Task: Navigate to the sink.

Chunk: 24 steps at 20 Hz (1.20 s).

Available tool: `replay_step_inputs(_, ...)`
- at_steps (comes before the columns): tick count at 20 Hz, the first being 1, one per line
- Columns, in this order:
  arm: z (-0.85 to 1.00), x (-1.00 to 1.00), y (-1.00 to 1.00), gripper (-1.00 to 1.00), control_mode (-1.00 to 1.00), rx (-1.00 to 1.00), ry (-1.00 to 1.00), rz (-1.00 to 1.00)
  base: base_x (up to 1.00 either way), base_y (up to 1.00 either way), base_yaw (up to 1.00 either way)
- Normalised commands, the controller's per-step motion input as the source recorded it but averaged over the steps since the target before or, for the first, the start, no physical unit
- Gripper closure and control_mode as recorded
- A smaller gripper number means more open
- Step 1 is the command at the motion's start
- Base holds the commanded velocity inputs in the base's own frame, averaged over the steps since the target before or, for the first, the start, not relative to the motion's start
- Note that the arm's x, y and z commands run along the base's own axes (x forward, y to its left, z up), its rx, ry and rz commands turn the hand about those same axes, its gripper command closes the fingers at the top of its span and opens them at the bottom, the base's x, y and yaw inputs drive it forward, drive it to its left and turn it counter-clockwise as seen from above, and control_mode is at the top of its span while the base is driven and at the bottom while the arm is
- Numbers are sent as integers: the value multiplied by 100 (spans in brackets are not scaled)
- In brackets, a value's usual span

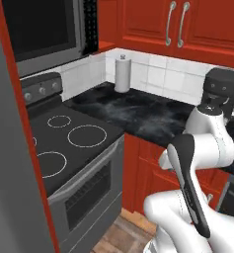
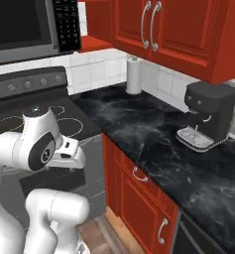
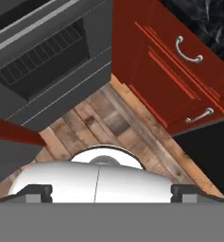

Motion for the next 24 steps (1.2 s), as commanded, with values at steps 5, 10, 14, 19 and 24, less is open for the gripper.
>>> replay_step_inputs(5,0,0,0,-100,100,0,0,0,-28,9,-76)
replay_step_inputs(10,0,0,0,-100,100,0,0,0,-17,-4,-68)
replay_step_inputs(14,0,0,0,-100,100,0,0,0,-14,-29,-58)
replay_step_inputs(19,0,0,0,-100,100,0,0,0,-15,-53,-50)
replay_step_inputs(24,0,0,0,-100,100,0,0,0,-5,-65,-50)
